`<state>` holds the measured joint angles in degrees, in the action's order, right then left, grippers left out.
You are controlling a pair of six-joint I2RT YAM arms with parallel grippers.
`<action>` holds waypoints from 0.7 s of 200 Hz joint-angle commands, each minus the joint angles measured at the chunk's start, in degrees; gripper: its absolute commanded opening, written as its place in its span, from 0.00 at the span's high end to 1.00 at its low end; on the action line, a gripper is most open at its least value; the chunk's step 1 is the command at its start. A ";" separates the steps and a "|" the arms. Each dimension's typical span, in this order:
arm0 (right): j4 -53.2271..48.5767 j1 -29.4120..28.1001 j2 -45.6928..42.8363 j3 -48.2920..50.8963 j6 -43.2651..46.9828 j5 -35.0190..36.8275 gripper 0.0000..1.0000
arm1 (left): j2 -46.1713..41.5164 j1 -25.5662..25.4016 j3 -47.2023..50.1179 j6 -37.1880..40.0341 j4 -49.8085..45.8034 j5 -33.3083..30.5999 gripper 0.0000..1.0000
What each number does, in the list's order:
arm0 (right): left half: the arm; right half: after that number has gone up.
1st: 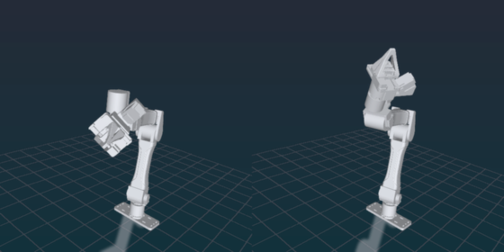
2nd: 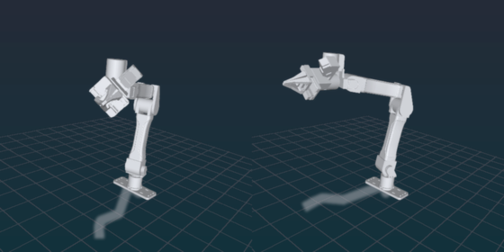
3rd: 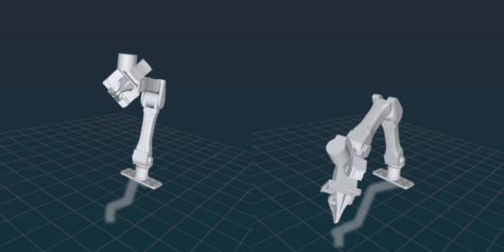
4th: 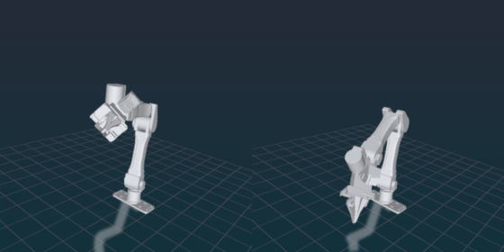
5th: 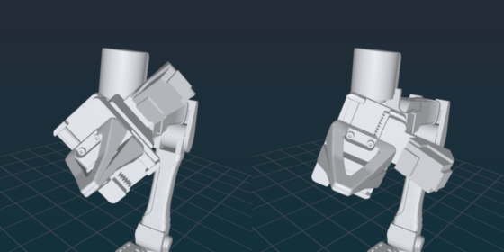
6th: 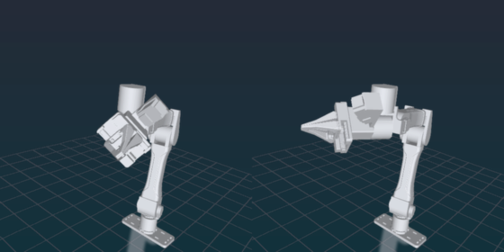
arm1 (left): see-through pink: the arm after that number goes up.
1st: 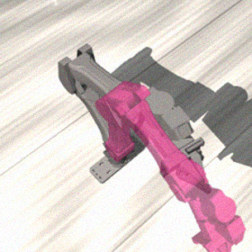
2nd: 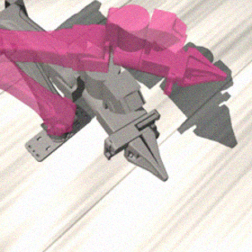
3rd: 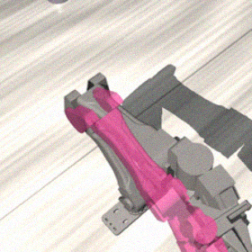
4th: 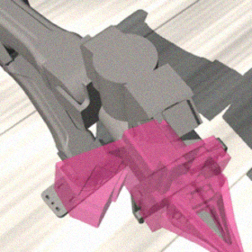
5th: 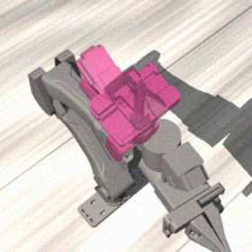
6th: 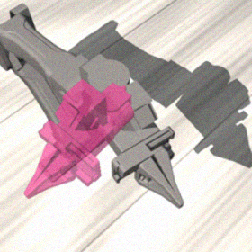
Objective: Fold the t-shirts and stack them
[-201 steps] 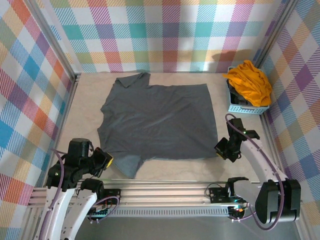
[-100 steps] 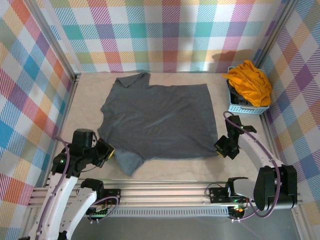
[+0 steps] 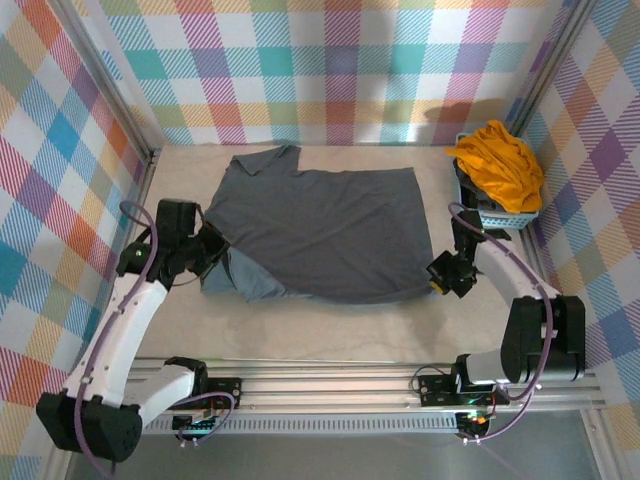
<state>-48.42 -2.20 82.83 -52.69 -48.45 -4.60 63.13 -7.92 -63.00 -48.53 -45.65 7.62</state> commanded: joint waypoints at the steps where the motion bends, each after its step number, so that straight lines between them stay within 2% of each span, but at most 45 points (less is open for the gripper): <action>1: 0.15 0.35 3.14 -3.46 -1.30 -0.43 1.00 | 3.92 1.53 -3.43 4.47 3.81 -0.60 1.00; 59: -0.62 0.35 10.19 -11.71 0.58 0.29 1.00 | 12.26 5.48 -8.73 8.64 6.10 0.92 1.00; 140: -2.03 0.35 16.65 -19.01 3.40 0.64 1.00 | 18.93 7.02 -12.49 10.52 8.44 1.91 1.00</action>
<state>-48.53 -2.20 97.84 -68.97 -46.74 -4.51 81.01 -2.00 -73.28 -39.44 -38.65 9.15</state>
